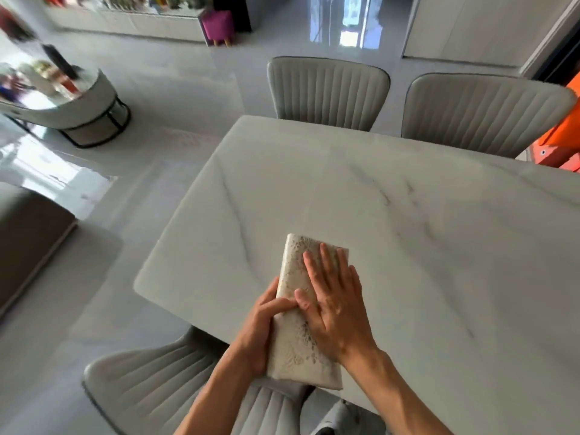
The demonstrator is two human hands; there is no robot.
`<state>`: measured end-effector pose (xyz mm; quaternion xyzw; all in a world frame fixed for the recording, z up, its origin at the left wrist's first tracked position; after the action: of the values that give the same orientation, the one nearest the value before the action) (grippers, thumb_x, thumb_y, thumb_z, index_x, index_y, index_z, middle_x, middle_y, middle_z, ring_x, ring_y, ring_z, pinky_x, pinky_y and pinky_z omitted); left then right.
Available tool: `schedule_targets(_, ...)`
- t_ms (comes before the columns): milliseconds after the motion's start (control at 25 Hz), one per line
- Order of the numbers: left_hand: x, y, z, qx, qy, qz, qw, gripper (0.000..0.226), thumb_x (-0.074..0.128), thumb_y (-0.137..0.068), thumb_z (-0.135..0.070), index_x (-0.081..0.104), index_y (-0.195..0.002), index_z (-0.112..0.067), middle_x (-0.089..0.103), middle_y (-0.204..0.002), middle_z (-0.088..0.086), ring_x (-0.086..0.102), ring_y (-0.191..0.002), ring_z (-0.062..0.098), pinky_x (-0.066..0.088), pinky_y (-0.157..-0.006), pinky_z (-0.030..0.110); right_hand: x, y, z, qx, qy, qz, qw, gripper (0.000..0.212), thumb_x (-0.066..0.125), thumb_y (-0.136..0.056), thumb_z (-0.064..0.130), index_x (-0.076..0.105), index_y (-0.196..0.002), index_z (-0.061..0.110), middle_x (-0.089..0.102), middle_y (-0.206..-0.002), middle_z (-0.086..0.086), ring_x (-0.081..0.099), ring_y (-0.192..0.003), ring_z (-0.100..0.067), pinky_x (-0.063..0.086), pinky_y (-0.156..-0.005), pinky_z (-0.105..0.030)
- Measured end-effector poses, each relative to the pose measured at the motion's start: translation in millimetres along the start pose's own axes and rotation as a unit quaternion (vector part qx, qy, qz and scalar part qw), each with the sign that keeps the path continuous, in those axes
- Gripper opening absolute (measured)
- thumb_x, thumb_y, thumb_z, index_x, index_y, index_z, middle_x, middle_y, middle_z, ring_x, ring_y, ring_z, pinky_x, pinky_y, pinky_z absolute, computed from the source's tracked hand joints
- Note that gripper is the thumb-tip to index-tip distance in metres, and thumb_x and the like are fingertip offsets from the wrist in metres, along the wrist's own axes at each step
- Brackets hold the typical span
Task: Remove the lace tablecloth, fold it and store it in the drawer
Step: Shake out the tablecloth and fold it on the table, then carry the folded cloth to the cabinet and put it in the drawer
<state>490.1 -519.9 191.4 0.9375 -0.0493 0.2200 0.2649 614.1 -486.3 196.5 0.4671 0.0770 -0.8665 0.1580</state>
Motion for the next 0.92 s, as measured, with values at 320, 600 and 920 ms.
schedule_targets(320, -100, 126, -65, 0.214, -0.049, -0.001, 0.976, 0.090, 0.078, -0.075, -0.012, 0.029, -0.150, -0.019, 0.044, -0.149, 0.010, 0.041, -0.137, 0.030, 0.044, -0.103, 0.037, 61, -23, 181, 0.115, -0.267, -0.076, 0.954, 0.053, 0.019, -0.099, 0.052, 0.002, -0.148, 0.041, 0.003, -0.159, 0.019, 0.004, -0.151, -0.006, 0.005, -0.124, -0.032)
schedule_targets(600, -378, 238, -122, 0.144, 0.201, -0.097, 0.964, 0.069, 0.048, -0.058, -0.008, 0.062, -0.125, -0.018, 0.068, -0.115, 0.019, 0.067, -0.096, 0.037, 0.055, -0.072, 0.050, 169, -78, 351, 0.079, -0.214, 0.065, 0.972, 0.074, 0.057, -0.082, 0.067, 0.032, -0.147, 0.041, 0.042, -0.150, 0.008, 0.043, -0.134, -0.010, 0.037, -0.110, -0.039)
schedule_targets(920, -565, 289, -182, 0.128, -0.194, -0.379, 0.896, 0.070, 0.075, -0.075, -0.030, 0.042, -0.131, -0.056, 0.044, -0.115, -0.007, 0.051, -0.102, 0.012, 0.046, -0.085, 0.031, 291, -132, 476, 0.189, -0.467, 0.148, 0.851, 0.045, 0.069, -0.089, 0.016, 0.051, -0.117, 0.046, 0.065, -0.106, -0.014, 0.069, -0.079, -0.023, 0.059, -0.067, -0.042)
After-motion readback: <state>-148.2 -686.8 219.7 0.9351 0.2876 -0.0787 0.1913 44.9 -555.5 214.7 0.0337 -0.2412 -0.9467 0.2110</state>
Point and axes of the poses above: each hand's wrist, its own y-axis away from the middle knuckle, its own x-axis out of the palm, z = x × y, the point moved 5 cm from there along -y, towards the middle knuckle
